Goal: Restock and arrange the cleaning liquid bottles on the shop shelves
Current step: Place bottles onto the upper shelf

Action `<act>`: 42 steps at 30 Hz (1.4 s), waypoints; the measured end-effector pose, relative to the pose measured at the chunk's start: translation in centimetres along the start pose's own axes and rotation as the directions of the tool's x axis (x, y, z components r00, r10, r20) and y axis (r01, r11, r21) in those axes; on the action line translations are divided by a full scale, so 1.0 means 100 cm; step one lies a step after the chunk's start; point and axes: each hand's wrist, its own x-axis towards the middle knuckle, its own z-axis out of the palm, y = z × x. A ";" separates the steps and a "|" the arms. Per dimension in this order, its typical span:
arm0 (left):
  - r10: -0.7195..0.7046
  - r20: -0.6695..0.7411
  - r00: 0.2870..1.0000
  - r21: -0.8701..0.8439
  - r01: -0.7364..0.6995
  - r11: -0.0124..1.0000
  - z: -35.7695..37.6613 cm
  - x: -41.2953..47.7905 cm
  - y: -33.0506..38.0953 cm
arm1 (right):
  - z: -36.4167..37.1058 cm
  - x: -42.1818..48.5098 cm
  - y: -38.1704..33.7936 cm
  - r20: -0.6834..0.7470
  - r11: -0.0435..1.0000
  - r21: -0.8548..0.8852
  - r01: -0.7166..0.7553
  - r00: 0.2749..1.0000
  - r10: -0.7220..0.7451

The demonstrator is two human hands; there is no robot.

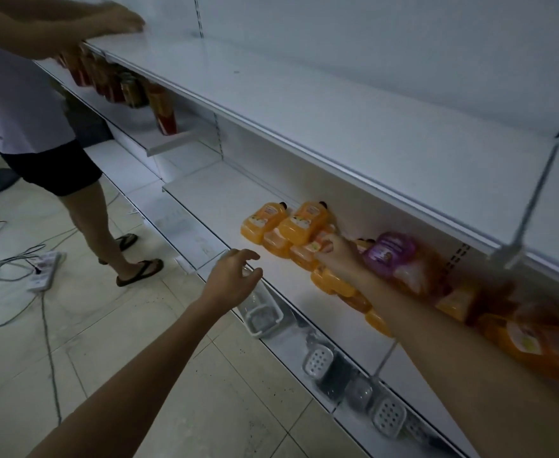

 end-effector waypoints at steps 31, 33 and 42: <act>-0.146 0.440 0.886 -0.109 0.214 0.971 0.107 0.293 -0.160 | 0.119 0.232 0.037 -0.389 0.757 0.079 -0.649 0.679 0.623; -0.167 0.440 0.883 -0.023 0.197 0.980 0.111 0.295 -0.161 | 0.119 0.233 0.038 -0.333 0.752 0.141 -0.645 0.684 0.649; -0.274 0.593 0.757 -0.007 0.345 0.938 0.090 0.284 -0.185 | 0.122 0.192 0.039 -0.183 0.686 0.351 -0.637 0.672 0.718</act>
